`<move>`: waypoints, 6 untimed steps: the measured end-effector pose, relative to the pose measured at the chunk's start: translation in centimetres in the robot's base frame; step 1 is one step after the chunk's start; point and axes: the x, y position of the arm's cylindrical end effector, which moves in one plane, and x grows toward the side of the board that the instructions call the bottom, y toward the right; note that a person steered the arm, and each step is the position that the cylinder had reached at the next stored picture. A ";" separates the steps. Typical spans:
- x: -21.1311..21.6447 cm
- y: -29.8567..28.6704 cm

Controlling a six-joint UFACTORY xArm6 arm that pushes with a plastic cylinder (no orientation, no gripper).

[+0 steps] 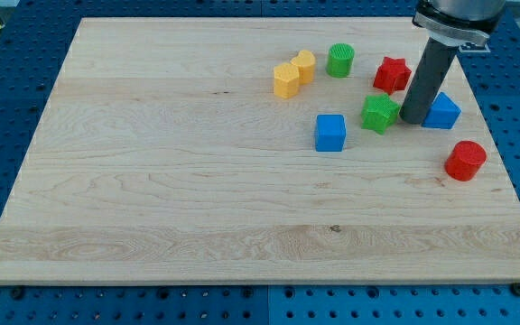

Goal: Drag the triangle to the left side of the red circle

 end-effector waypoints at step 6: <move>-2.5 10.4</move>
